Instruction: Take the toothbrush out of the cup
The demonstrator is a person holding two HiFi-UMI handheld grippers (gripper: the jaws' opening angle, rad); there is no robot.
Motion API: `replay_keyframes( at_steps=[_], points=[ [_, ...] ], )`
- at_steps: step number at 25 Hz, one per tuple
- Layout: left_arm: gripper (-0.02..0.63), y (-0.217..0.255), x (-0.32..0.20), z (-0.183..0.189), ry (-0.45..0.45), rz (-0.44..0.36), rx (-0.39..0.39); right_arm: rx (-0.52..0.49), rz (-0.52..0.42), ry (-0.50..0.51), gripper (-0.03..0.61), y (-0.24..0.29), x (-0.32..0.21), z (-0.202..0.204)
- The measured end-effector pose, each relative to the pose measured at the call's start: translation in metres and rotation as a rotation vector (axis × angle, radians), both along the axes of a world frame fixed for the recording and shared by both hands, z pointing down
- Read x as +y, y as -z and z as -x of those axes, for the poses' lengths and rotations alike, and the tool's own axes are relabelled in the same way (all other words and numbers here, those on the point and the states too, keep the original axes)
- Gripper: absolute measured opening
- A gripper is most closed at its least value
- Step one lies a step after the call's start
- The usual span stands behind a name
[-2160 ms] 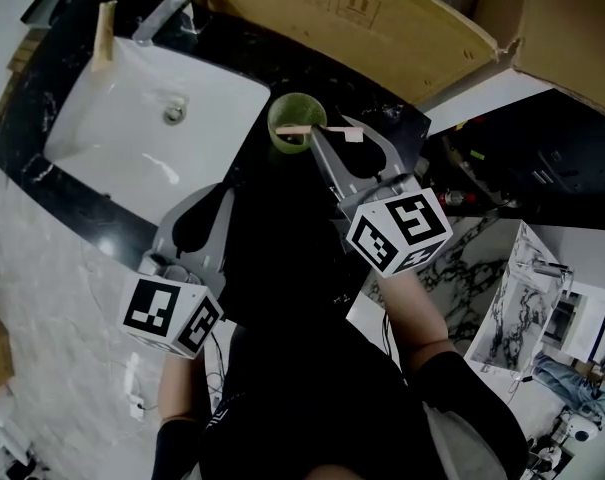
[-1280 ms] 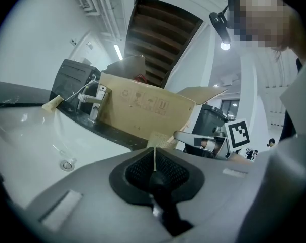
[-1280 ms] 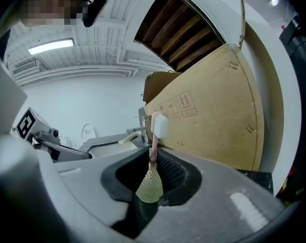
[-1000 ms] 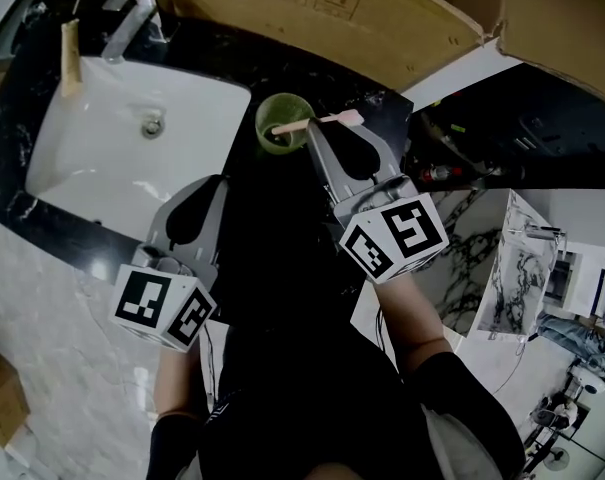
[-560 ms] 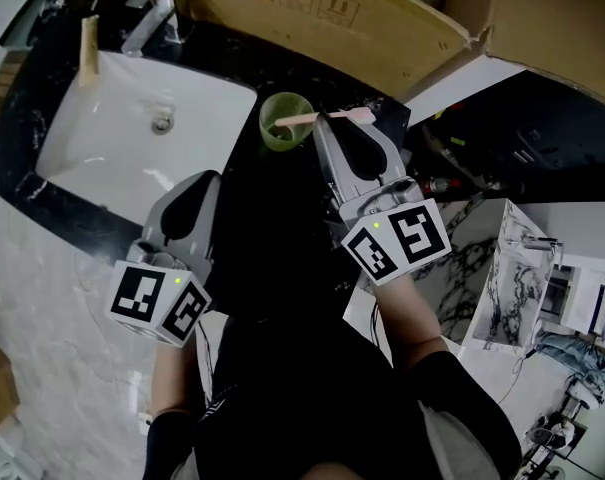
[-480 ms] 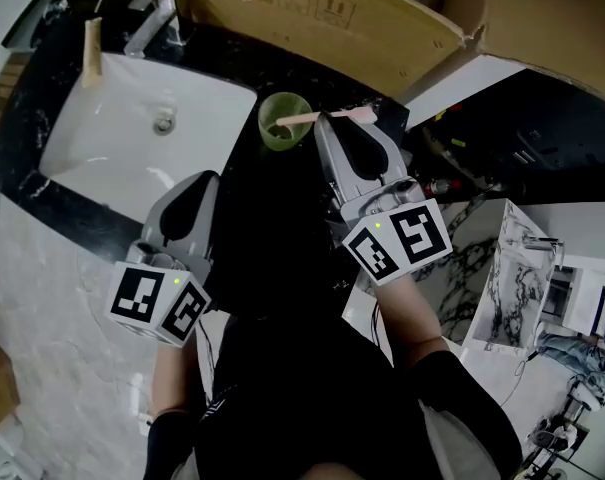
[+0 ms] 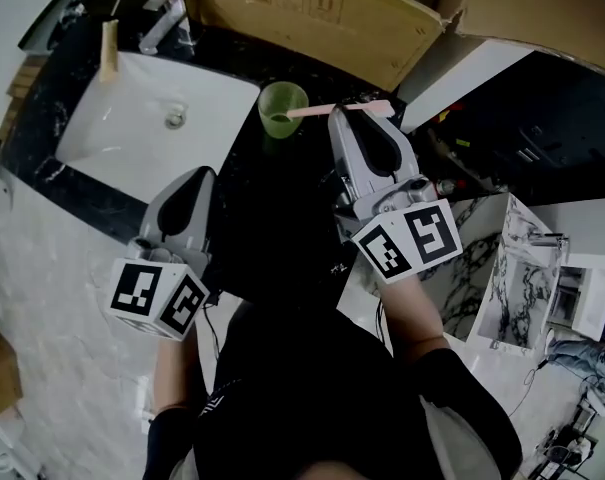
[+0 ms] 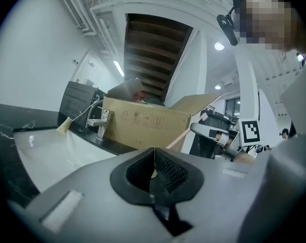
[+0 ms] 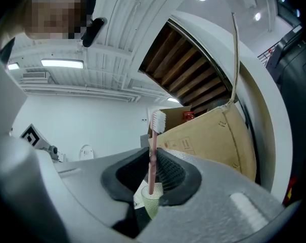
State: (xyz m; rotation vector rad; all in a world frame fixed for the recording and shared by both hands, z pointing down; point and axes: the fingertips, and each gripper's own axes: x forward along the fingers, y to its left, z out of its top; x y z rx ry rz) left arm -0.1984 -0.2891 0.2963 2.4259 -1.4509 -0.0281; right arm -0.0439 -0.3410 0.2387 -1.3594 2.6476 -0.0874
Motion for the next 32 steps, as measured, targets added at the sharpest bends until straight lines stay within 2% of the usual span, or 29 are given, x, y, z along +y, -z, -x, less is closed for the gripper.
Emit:
replay_keyframes(
  at_steps=[16,32],
  points=[
    [0.017,0.007,0.044,0.01,0.088,-0.038,-0.015,-0.001,0.005,0.035,0.047,-0.003,0.045,-0.013],
    [0.017,0.003,0.07,0.007,0.137,-0.013,-0.03,0.025,0.059,0.095,0.046,-0.027,0.073,-0.013]
  ],
)
